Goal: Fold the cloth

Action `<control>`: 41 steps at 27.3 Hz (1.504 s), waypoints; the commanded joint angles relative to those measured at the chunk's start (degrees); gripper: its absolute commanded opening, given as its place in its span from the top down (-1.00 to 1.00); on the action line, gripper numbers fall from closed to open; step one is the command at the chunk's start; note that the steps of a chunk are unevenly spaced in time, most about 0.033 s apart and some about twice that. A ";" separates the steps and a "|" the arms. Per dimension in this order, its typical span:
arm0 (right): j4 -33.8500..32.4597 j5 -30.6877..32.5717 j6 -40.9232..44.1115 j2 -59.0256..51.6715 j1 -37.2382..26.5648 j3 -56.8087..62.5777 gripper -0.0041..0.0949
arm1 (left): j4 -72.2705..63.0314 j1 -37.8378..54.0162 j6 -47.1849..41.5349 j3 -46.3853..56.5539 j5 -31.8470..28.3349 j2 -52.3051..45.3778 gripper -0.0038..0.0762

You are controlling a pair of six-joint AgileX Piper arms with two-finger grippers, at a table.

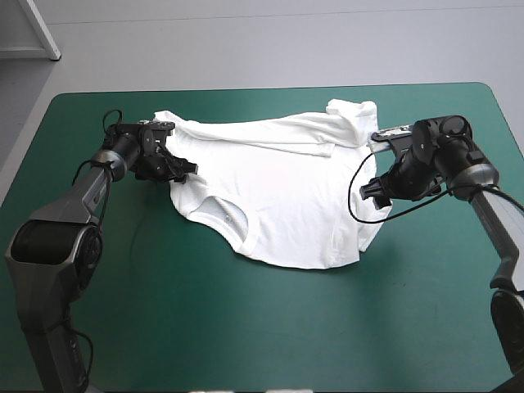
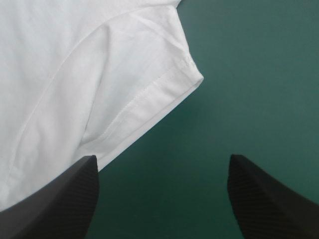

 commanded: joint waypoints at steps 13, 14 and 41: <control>-1.14 -17.52 1.70 9.29 -0.96 2.44 -0.43 | -7.20 -1.28 4.38 -0.69 0.73 2.67 0.92; -1.14 -17.67 1.70 10.17 -1.05 2.44 -0.43 | -7.20 -1.28 4.38 -0.69 0.98 2.67 0.92; 2.71 -16.85 0.42 -10.94 -1.10 -8.68 0.96 | -0.91 -1.64 2.65 -15.05 8.33 -23.25 0.92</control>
